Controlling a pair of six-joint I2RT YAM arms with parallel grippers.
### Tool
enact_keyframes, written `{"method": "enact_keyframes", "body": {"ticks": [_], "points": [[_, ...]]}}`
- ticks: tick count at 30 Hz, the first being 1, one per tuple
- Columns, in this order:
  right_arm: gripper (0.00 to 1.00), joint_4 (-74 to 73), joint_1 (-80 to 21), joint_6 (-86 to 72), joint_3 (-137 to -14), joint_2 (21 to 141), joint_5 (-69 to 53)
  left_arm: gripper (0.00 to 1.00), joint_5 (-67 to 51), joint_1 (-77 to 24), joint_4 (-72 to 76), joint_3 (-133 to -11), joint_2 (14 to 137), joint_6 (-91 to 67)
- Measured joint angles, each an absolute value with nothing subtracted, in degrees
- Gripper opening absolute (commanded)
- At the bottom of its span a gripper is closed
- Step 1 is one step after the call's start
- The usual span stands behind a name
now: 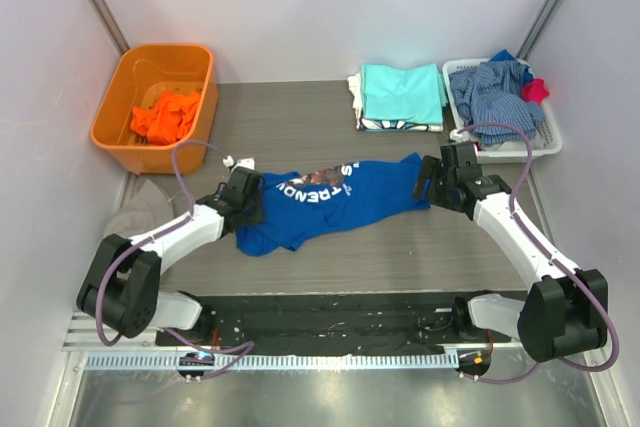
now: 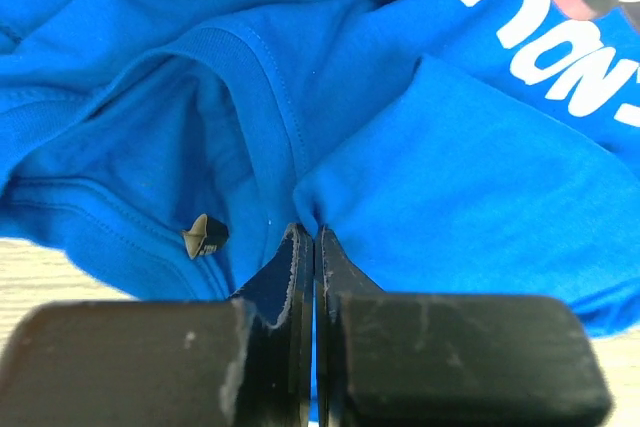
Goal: Fold and stack the t-shirts
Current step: Flatten the tshirt out
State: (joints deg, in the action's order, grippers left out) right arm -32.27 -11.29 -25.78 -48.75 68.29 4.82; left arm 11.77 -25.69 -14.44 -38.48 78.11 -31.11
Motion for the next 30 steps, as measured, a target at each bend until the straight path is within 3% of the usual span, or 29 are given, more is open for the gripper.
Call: {"method": "enact_keyframes", "body": {"ticks": [13,30], "points": [[0.77,-32.12,-8.71,-27.16,-48.75,68.86,6.39,0.00,15.51,-24.64,-26.98,-54.37,69.04,-27.90],[0.77,-30.06,-6.04,-30.26,-45.45,71.29,6.07,0.00,16.27,-11.03,-35.27,-55.51,66.63,-21.54]]}}
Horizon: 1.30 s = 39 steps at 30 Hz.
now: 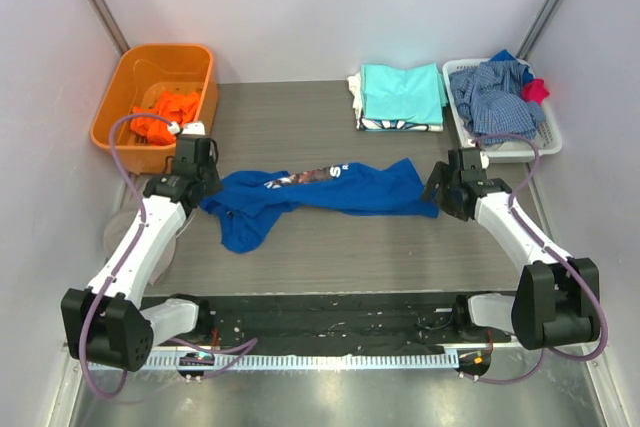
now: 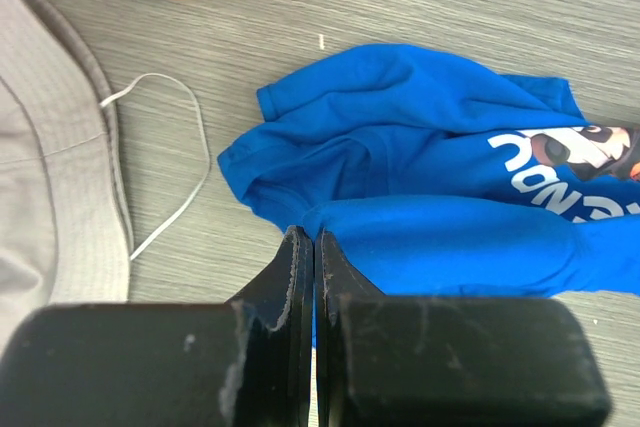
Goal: Fold and stack the t-shirts
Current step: Flatten the tshirt out
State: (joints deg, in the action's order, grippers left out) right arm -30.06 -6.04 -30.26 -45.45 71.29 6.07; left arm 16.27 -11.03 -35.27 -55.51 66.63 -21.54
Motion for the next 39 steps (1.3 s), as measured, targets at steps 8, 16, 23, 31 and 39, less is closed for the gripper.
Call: {"method": "enact_keyframes", "body": {"ticks": [8,16,23,31,39], "points": [[0.77,-28.25,-5.76,-30.74,-40.25,71.33,5.87,0.00,14.87,-9.23,-35.64,-55.51,66.13,-20.47],[0.76,-25.19,-5.76,-31.05,-38.57,74.46,5.87,0.00,13.85,-9.23,-35.66,-55.51,65.95,-20.32],[0.76,-22.46,-5.74,-31.00,-38.57,77.47,6.11,0.00,13.41,-9.23,-35.66,-55.51,65.82,-20.29],[0.76,-19.94,-5.08,-30.52,-39.64,80.44,6.61,0.00,12.78,-9.23,-35.68,-55.51,65.82,-20.32],[0.72,-18.31,-4.64,-30.06,-41.89,83.44,6.87,0.00,12.38,-9.23,-35.68,-55.51,65.82,-20.32]]}}
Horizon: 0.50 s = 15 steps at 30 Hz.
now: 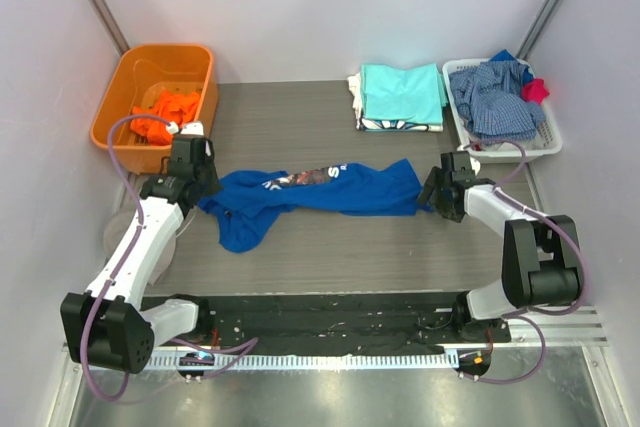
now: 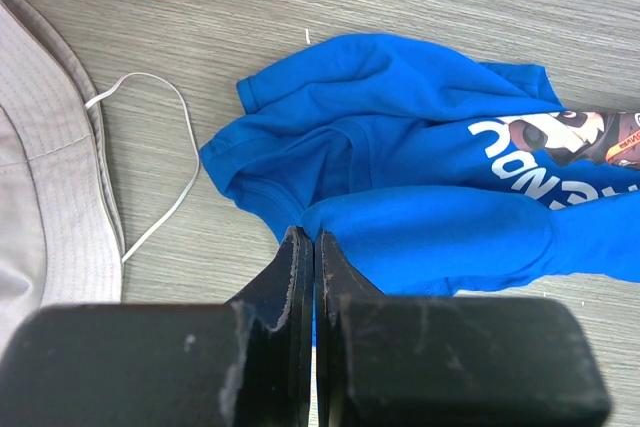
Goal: Fold and stack the t-shirts
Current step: Flatten the tshirt out
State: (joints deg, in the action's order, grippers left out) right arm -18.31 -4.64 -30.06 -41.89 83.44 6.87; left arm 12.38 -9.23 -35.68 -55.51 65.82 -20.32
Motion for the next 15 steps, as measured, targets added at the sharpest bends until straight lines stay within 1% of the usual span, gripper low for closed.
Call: {"method": "enact_keyframes", "body": {"ticks": [5,8,9,11,13,14,15], "points": [[0.64,-17.06,-4.49,-29.61,-42.61,84.73,6.76,0.00,12.23,-9.23,-35.66,-55.48,65.80,-20.32],[0.54,-15.94,-4.40,-29.23,-42.89,85.49,6.68,0.00,11.92,-9.23,-35.66,-55.44,65.58,-20.32],[0.49,-15.53,-4.40,-29.04,-43.03,85.84,6.70,0.00,11.84,-9.23,-35.66,-55.42,65.43,-20.32],[0.47,-14.76,-4.36,-28.71,-43.38,86.54,6.70,0.00,11.68,-9.23,-35.66,-55.35,65.12,-20.32],[0.50,-13.80,-4.36,-28.56,-43.86,87.46,6.72,0.00,11.42,-9.23,-35.66,-55.27,64.93,-20.34],[0.59,-13.39,-4.36,-28.53,-43.97,87.77,6.70,0.00,11.31,-9.23,-35.66,-55.22,64.88,-20.34],[0.64,-13.08,-4.36,-28.47,-44.16,88.01,6.66,0.00,11.31,-9.23,-35.66,-55.16,64.86,-20.34]]}}
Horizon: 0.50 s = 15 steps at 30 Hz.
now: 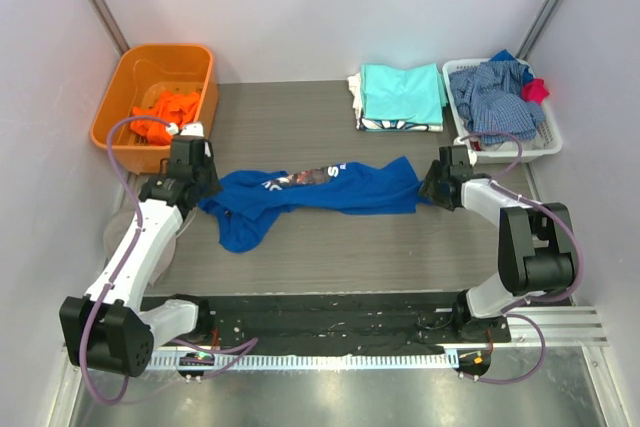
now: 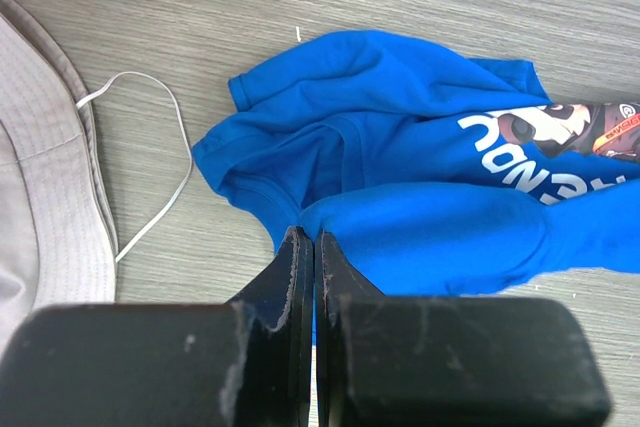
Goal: Fold and stack the t-shirts
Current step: Flatten the tshirt out
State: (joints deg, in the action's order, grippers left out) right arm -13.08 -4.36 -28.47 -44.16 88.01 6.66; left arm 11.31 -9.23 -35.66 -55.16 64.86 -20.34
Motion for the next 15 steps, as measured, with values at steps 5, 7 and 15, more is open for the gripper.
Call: {"method": "enact_keyframes", "body": {"ticks": [5,7,15], "points": [[0.75,-11.77,-4.38,-28.16,-44.25,87.81,6.11,0.00,10.90,-9.23,-35.68,-54.83,64.86,-20.36],[0.75,-12.43,-4.36,-28.14,-43.66,86.78,6.13,0.00,10.87,-9.23,-35.68,-54.83,64.86,-20.34],[0.75,-16.58,-4.36,-28.14,-42.61,80.42,6.83,0.00,10.46,-9.23,-35.68,-54.83,64.86,-20.36]]}}
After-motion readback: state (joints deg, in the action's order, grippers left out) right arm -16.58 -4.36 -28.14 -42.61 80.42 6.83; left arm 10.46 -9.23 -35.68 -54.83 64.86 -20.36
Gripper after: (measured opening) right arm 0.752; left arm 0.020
